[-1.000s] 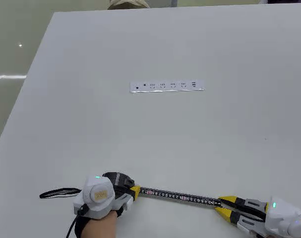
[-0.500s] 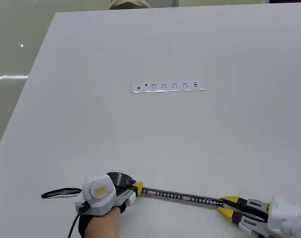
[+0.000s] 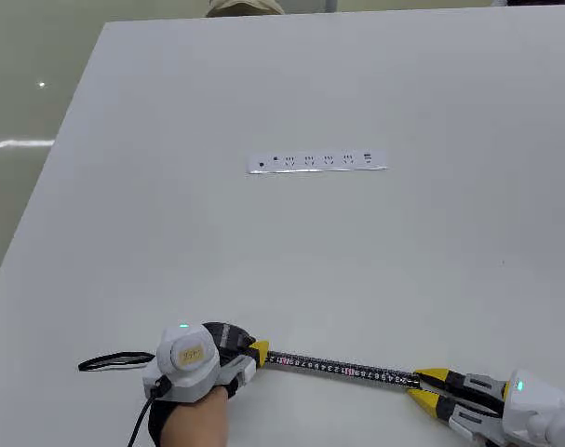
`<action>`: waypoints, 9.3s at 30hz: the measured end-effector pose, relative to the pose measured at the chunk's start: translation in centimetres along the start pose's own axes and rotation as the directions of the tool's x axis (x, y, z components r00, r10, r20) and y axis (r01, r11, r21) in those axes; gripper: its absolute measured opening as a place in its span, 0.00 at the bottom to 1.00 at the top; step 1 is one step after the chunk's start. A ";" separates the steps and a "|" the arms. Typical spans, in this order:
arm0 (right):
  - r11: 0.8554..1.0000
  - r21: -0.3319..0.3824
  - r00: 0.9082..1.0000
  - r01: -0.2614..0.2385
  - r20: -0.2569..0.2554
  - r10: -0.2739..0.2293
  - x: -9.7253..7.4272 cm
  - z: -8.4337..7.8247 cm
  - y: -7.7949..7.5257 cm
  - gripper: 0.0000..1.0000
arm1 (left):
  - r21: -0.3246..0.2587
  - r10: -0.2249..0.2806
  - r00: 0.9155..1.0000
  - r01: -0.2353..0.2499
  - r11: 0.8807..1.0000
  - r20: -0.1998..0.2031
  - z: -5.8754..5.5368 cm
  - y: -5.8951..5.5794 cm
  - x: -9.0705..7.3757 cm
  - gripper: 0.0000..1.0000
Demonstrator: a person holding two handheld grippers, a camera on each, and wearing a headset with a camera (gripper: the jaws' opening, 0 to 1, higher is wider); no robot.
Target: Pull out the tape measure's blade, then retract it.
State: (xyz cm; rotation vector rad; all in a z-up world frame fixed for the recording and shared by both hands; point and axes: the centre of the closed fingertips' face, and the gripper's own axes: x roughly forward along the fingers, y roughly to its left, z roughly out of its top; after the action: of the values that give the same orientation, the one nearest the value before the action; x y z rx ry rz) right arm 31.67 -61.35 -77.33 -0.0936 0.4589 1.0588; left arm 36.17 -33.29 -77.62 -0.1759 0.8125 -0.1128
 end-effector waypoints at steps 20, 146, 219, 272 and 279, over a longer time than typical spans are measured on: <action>0.999 -0.012 0.999 -0.032 0.001 0.032 1.5 0.5 1.0 0.13 | 0.004 0.002 1.000 -0.002 1.000 -0.004 -0.1 0.0 0.0 0.72; 0.975 -0.067 0.977 -0.211 -0.021 0.210 14.6 4.9 6.7 0.13 | -0.006 0.003 1.000 -0.003 1.000 -0.004 -0.1 0.0 0.0 0.72; 0.958 -0.109 0.964 -0.265 -0.032 0.263 19.9 7.0 9.5 0.13 | -0.037 -0.018 1.000 0.018 0.999 0.000 0.1 0.1 -0.1 0.72; 0.953 -0.117 0.960 -0.279 -0.046 0.275 21.0 7.5 10.0 0.24 | -0.010 -0.049 0.999 0.049 0.999 0.013 0.3 0.7 -0.4 0.73; 0.953 -0.115 0.960 -0.280 -0.048 0.277 20.8 7.4 10.0 0.25 | 0.003 -0.062 0.998 0.061 0.998 0.022 0.3 0.9 -0.6 0.74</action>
State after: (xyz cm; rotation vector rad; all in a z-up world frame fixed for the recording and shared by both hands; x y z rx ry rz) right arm 33.86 -37.20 -77.74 -0.1564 0.4438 1.3651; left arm 36.02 -32.24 -77.14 -0.2002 0.7848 -0.1692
